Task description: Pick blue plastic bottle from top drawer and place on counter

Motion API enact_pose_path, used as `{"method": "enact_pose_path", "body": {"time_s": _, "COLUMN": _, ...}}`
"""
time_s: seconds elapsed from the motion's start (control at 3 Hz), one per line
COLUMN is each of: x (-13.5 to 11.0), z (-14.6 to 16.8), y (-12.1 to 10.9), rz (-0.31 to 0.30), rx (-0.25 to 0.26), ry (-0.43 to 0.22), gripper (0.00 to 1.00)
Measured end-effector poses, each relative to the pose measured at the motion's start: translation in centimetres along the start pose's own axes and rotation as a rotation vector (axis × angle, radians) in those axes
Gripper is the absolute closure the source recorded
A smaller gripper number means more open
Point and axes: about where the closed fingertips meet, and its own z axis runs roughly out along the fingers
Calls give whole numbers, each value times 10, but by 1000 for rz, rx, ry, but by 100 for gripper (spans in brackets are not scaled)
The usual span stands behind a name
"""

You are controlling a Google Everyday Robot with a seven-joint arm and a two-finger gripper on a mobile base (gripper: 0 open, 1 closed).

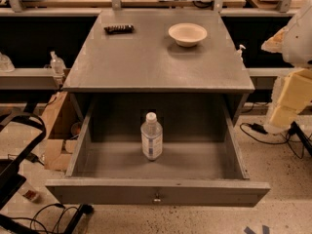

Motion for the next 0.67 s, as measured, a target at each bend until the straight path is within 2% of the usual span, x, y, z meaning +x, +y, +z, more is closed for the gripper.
{"method": "enact_pose_path", "body": {"time_s": 0.33, "x": 0, "z": 0, "y": 0, "rz": 0, "rx": 0, "ry": 0, "gripper": 0}}
{"method": "enact_pose_path", "body": {"time_s": 0.67, "x": 1, "z": 1, "y": -1, "rz": 2, "rx": 0, "ry": -70, "gripper": 0}}
